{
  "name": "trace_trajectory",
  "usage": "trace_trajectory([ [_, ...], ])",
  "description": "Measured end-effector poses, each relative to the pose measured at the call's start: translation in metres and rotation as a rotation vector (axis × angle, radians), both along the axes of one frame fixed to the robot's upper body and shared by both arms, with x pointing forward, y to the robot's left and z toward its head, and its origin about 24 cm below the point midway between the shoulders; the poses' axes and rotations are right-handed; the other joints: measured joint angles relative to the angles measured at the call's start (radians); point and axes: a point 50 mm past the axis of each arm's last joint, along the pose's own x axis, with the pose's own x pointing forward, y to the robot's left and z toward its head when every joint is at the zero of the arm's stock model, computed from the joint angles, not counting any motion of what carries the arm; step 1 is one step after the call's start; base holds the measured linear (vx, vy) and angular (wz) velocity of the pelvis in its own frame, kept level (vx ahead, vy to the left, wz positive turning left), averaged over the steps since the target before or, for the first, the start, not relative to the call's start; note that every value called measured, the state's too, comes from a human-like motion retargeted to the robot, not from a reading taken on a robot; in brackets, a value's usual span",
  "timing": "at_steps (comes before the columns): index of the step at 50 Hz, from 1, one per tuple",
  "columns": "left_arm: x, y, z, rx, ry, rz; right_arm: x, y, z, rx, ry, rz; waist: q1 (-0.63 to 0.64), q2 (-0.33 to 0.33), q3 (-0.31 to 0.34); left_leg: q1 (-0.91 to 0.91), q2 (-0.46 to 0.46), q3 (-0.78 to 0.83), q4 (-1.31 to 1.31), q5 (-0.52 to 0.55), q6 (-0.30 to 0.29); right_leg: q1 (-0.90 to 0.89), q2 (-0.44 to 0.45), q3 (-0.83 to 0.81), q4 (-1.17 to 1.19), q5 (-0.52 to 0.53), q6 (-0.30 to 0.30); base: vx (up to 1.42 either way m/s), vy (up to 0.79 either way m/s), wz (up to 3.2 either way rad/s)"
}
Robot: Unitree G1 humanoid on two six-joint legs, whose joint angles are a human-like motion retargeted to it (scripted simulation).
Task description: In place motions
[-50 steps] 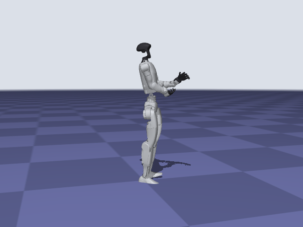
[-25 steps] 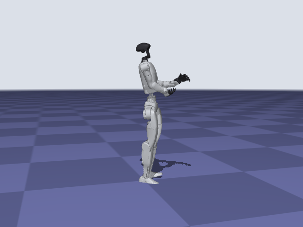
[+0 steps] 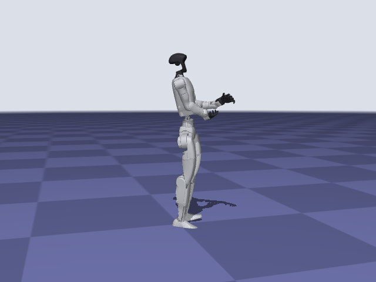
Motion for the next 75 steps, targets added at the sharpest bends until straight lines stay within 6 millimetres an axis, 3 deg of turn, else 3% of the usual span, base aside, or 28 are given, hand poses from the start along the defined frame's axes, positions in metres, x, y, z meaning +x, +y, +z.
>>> trace_trajectory([
  [30,-0.008,-0.003,-0.004,0.112,0.082,-0.183,0.0,0.005,0.007,0.099,0.211,-0.108,0.006,0.006,0.012,0.004,-0.002,0.002,-0.002,0.004,0.0,0.003,-0.004,-0.005,-0.002,-0.001,0.0,0.0,0.0,0.0],
  [40,0.0,0.011,-0.001,-0.008,0.027,0.047,0.01,-0.003,0.008,-0.012,0.013,0.001,0.003,0.006,0.025,-0.002,-0.002,0.004,0.0,0.006,0.001,-0.003,-0.006,-0.007,-0.002,0.002,0.001,0.0,0.0,0.0],
  [48,0.006,0.018,0.0,-0.064,0.002,0.15,0.0,-0.006,0.009,0.072,-0.03,0.189,0.008,0.004,0.038,-0.006,0.0,0.009,0.001,0.009,-0.001,-0.008,-0.007,-0.006,-0.004,0.006,0.002,0.0,0.0,0.0],
  [55,0.016,0.046,-0.008,-0.065,0.073,0.282,0.001,-0.014,0.01,0.121,-0.1,0.232,0.013,-0.002,0.06,-0.007,0.0,0.009,0.003,0.012,-0.001,-0.007,-0.008,-0.007,-0.006,0.009,0.001,0.0,0.0,0.0],
  [60,0.016,0.078,-0.022,-0.139,0.178,0.428,0.011,-0.039,0.002,0.095,-0.206,0.15,-0.001,0.0,0.08,-0.007,0.0,0.009,0.003,0.013,-0.001,-0.008,-0.008,-0.008,-0.007,0.01,0.002,0.0,0.0,0.0],
  [66,-0.009,0.114,-0.058,-0.29,0.422,0.527,0.038,-0.103,-0.026,-0.299,-0.384,-0.148,-0.02,0.007,0.099,-0.006,0.0,0.011,0.003,0.012,0.0,-0.007,-0.009,-0.008,-0.008,0.01,0.003,0.0,0.0,0.0],
  [70,-0.029,0.12,-0.079,-0.385,0.524,0.559,0.056,-0.153,-0.031,-0.634,-0.54,-0.404,-0.027,0.01,0.106,-0.007,-0.002,0.01,0.003,0.011,0.001,-0.007,-0.01,-0.009,-0.008,0.008,0.004,0.0,0.0,0.0],
  [72,-0.039,0.12,-0.085,-0.352,0.524,0.582,0.064,-0.177,-0.031,-0.821,-0.625,-0.526,-0.03,0.013,0.111,-0.007,-0.002,0.009,0.004,0.011,0.002,-0.006,-0.011,-0.01,-0.008,0.008,0.005,0.0,0.0,0.0],
  [75,-0.047,0.11,-0.089,-0.248,0.501,0.547,0.066,-0.194,-0.034,-0.981,-0.643,-0.651,-0.031,0.016,0.113,-0.006,-0.003,0.008,0.003,0.011,0.003,-0.005,-0.012,-0.011,-0.008,0.007,0.006,0.0,0.0,0.0],
])
